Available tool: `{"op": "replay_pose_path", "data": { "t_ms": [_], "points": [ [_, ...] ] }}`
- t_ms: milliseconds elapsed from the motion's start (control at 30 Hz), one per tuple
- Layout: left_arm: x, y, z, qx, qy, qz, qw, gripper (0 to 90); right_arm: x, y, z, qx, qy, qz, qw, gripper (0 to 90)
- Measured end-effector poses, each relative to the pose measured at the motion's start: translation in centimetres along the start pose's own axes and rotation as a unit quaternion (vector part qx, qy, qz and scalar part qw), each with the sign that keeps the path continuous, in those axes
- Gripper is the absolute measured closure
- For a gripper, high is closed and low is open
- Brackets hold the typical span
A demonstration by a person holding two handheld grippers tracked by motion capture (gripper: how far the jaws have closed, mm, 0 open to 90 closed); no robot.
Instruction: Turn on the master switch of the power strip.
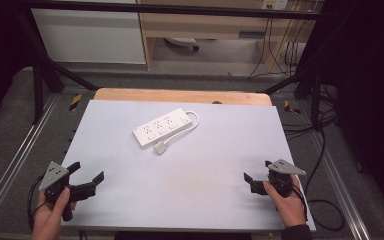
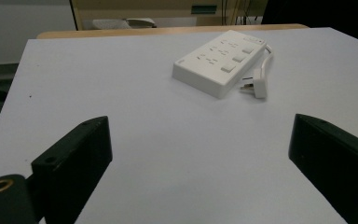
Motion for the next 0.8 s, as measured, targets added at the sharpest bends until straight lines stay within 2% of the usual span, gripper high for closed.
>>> {"op": "replay_pose_path", "data": {
  "t_ms": [333,600,800],
  "points": [
    [-0.01,-0.1,0.08,0.001,-0.001,0.0,1.0,6.1,-0.11,0.01,0.18,0.009,0.004,0.0,0.9999,5.1],
    [0.06,-0.1,0.03,-0.001,-0.004,0.002,1.0,6.0,-0.02,-0.12,0.31,0.013,0.018,-0.004,0.9997,3.5],
    [0.63,0.26,0.49,0.003,-0.005,-0.006,1.0,6.0,-0.19,-0.21,0.45,0.016,0.022,0.002,0.9996,4.0]
  ]
}}
Point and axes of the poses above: each handheld gripper's, and its own axes: y roughly forward along the jaws, z roughly out of its top, x roughly to its right, the point moved 6 cm from there along y, roughly forward along the jaws, and after that the axes turned 15 degrees about y, right-handed, at the moved point
